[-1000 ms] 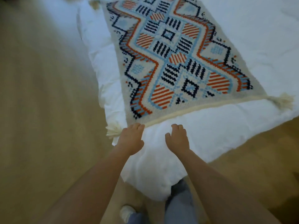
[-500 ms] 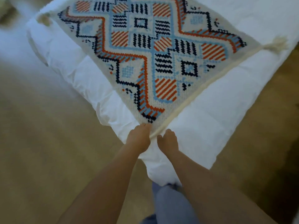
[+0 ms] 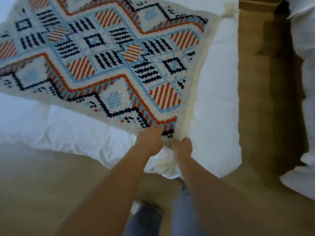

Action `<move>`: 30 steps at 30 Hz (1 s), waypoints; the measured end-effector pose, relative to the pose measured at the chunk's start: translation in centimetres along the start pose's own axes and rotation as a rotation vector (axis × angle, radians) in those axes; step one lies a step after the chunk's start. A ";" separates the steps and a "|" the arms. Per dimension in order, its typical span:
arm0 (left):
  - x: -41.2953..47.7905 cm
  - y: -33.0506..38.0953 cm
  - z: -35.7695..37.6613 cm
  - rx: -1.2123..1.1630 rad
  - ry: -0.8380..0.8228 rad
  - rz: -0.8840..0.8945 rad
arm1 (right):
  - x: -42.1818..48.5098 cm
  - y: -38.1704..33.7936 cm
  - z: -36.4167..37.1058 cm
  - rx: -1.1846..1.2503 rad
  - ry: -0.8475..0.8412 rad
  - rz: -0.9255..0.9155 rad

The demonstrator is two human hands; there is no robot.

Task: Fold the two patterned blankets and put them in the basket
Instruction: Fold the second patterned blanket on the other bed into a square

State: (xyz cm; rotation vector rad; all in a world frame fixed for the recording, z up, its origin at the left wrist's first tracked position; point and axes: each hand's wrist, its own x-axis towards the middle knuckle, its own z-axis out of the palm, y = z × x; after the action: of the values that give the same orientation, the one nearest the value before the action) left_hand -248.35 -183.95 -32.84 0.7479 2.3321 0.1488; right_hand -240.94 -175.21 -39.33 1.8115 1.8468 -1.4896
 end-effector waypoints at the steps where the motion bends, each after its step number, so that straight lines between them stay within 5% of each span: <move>1: -0.1 -0.6 -0.6 -0.036 0.000 0.014 | -0.6 -0.3 0.5 -0.010 0.036 -0.028; 6: 0.6 -1.9 -2.8 -0.364 0.011 0.014 | -3.7 -2.5 2.6 0.026 0.143 -0.203; 9: 1.5 -2.8 -4.3 -0.806 -0.137 -0.152 | -5.1 -5.2 4.1 0.046 0.113 -0.316; 12: 2.3 -4.7 -6.5 -1.002 -0.184 -0.246 | -6.4 -8.6 6.4 -0.022 0.078 -0.459; 19: 3.3 -12.1 -13.3 -1.033 -0.019 -0.298 | -10.4 -16.5 12.3 0.049 -0.021 -0.587; 25: 3.1 -22.0 -18.4 -1.095 0.040 -0.306 | -14.2 -22.9 19.3 0.171 -0.420 -0.445; 30: 2.2 -30.9 -22.2 -0.623 0.357 -0.120 | -16.3 -27.6 25.9 0.142 -0.182 -0.363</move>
State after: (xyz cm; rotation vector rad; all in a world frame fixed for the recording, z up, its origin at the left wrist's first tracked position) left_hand -278.51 -206.29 -26.22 0.2806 2.4361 0.9699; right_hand -272.58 -198.22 -26.42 1.3848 2.1027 -1.8796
